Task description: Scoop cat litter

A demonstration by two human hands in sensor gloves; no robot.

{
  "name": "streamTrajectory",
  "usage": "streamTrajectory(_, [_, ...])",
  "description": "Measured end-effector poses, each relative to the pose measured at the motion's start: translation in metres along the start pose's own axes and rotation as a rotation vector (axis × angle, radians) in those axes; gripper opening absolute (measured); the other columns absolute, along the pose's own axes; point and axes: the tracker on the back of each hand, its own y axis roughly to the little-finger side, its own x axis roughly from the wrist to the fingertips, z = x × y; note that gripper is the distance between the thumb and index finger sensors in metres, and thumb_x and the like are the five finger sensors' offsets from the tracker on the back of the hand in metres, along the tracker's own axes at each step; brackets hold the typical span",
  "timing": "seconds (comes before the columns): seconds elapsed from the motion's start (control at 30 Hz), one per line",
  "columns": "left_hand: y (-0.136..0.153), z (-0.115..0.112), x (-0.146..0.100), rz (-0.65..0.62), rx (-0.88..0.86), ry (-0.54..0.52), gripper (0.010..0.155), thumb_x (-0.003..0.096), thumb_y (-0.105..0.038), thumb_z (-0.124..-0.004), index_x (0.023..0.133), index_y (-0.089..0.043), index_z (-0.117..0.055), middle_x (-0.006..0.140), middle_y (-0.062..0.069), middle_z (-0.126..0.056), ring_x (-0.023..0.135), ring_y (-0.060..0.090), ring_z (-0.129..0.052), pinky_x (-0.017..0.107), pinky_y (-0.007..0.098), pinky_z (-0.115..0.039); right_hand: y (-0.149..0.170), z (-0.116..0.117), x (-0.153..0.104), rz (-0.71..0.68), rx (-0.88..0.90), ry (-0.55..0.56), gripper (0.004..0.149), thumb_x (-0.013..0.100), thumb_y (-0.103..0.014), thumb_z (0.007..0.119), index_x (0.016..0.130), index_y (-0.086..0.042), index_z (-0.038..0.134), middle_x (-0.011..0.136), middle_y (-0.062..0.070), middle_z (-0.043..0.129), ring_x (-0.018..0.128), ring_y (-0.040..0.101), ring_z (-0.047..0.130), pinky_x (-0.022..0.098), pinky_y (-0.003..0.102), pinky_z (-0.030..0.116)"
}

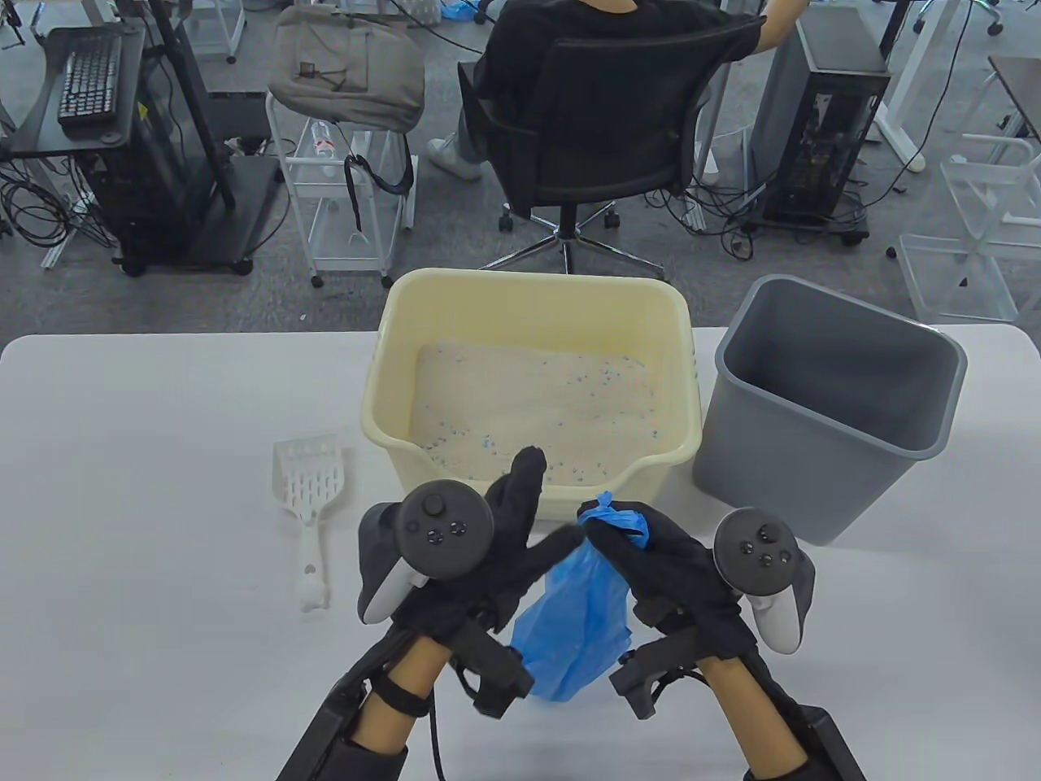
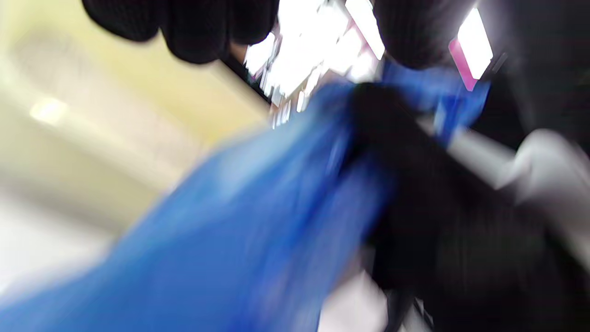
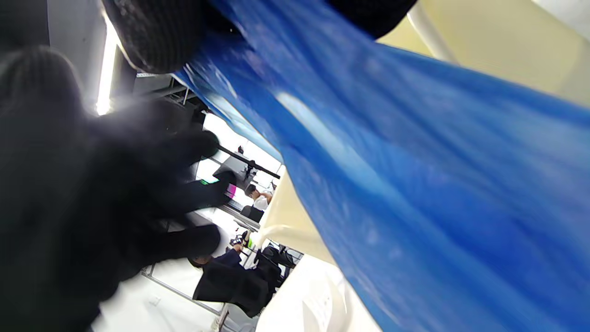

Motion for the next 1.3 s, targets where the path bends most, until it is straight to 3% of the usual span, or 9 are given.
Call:
streamTrajectory(0.1, [0.011, -0.042, 0.015, 0.007, 0.009, 0.097, 0.108, 0.0536, -0.057, -0.07, 0.113, 0.003, -0.002, 0.118, 0.029, -0.031, 0.107, 0.058, -0.047, 0.073, 0.072, -0.045, -0.007, 0.002, -0.001, -0.024, -0.005, -0.032, 0.039, 0.052, -0.05, 0.078, 0.089, -0.038, 0.077, 0.087, -0.008, 0.083, 0.07, 0.023, 0.085, 0.052, 0.03, 0.076])
streamTrajectory(0.2, [0.009, -0.062, 0.025, -0.017, -0.023, -0.099, 0.103, 0.053, -0.055, -0.071, 0.115, 0.0, -0.01, 0.116, 0.026, -0.042, 0.105, 0.055, -0.055, 0.073, 0.07, -0.049, -0.008, 0.007, -0.001, -0.039, 0.088, -0.127, 0.047, 0.052, -0.049, 0.078, 0.097, -0.038, 0.069, 0.096, -0.006, 0.075, 0.08, 0.026, 0.078, 0.06, 0.035, 0.072])
streamTrajectory(0.3, [0.015, -0.054, 0.022, -0.004, -0.087, -0.334, 0.051, 0.0615, -0.039, -0.06, 0.105, -0.014, -0.07, 0.1, 0.016, -0.082, 0.087, 0.046, -0.087, 0.068, 0.063, -0.066, 0.004, -0.005, -0.004, -0.064, 0.114, -0.08, 0.06, 0.051, -0.057, 0.074, 0.105, -0.038, 0.056, 0.111, 0.0, 0.056, 0.095, 0.033, 0.062, 0.07, 0.044, 0.062])
streamTrajectory(0.53, [0.05, -0.032, 0.01, -0.154, -0.557, -0.458, 0.044, 0.0635, -0.029, -0.057, 0.103, -0.014, -0.069, 0.1, 0.016, -0.08, 0.09, 0.043, -0.085, 0.072, 0.062, -0.061, 0.036, -0.017, 0.0, -0.064, 0.474, -0.164, 0.072, 0.051, -0.068, 0.06, 0.112, -0.048, 0.026, 0.124, 0.007, 0.027, 0.111, 0.043, 0.021, 0.079, 0.064, 0.029])
streamTrajectory(0.7, [0.054, -0.034, 0.012, -0.149, -0.486, -0.424, 0.043, 0.0647, -0.033, -0.05, 0.099, -0.011, -0.065, 0.062, 0.001, -0.085, 0.052, 0.024, -0.09, 0.06, 0.053, -0.072, 0.032, -0.011, 0.003, -0.052, 0.307, -0.183, 0.059, 0.058, -0.051, 0.065, 0.11, -0.041, 0.038, 0.086, -0.003, 0.078, 0.079, 0.029, 0.079, 0.071, 0.052, 0.061])
streamTrajectory(0.83, [0.053, -0.039, 0.013, -0.152, -0.546, -0.47, 0.057, 0.0612, -0.047, -0.055, 0.1, -0.007, -0.069, 0.048, -0.002, -0.086, 0.039, 0.023, -0.09, 0.052, 0.052, -0.075, 0.025, -0.002, 0.0, -0.08, 0.008, -0.159, 0.052, 0.059, -0.042, 0.062, 0.108, -0.036, 0.046, 0.077, -0.002, 0.083, 0.067, 0.028, 0.085, 0.064, 0.05, 0.067])
streamTrajectory(1.0, [0.044, -0.044, 0.013, -0.072, -0.36, -0.434, 0.066, 0.052, -0.056, -0.072, 0.096, -0.007, -0.073, 0.047, -0.005, -0.088, 0.039, 0.019, -0.093, 0.051, 0.049, -0.08, 0.015, 0.016, -0.005, -0.103, -0.339, -0.204, 0.059, 0.06, -0.04, 0.063, 0.109, -0.04, 0.031, 0.092, 0.0, 0.075, 0.074, 0.029, 0.081, 0.066, 0.049, 0.066])
streamTrajectory(1.13, [0.044, -0.048, 0.012, -0.083, -0.454, -0.425, 0.047, 0.056, -0.041, -0.076, 0.087, -0.006, -0.082, 0.044, -0.003, -0.089, 0.037, 0.022, -0.094, 0.051, 0.05, -0.08, 0.013, 0.031, -0.007, -0.077, -0.355, -0.259, 0.062, 0.06, -0.035, 0.061, 0.11, -0.034, 0.024, 0.102, 0.004, 0.063, 0.073, 0.025, 0.082, 0.065, 0.047, 0.068])
streamTrajectory(1.3, [0.054, -0.049, 0.01, -0.046, -0.464, -0.485, 0.039, 0.0608, -0.035, -0.07, 0.084, -0.006, -0.081, 0.046, -0.005, -0.087, 0.039, 0.02, -0.094, 0.052, 0.05, -0.08, 0.026, 0.027, -0.009, -0.041, -0.125, -0.171, 0.058, 0.056, -0.037, 0.075, 0.108, -0.034, 0.05, 0.093, 0.004, 0.079, 0.064, 0.023, 0.092, 0.059, 0.045, 0.076])
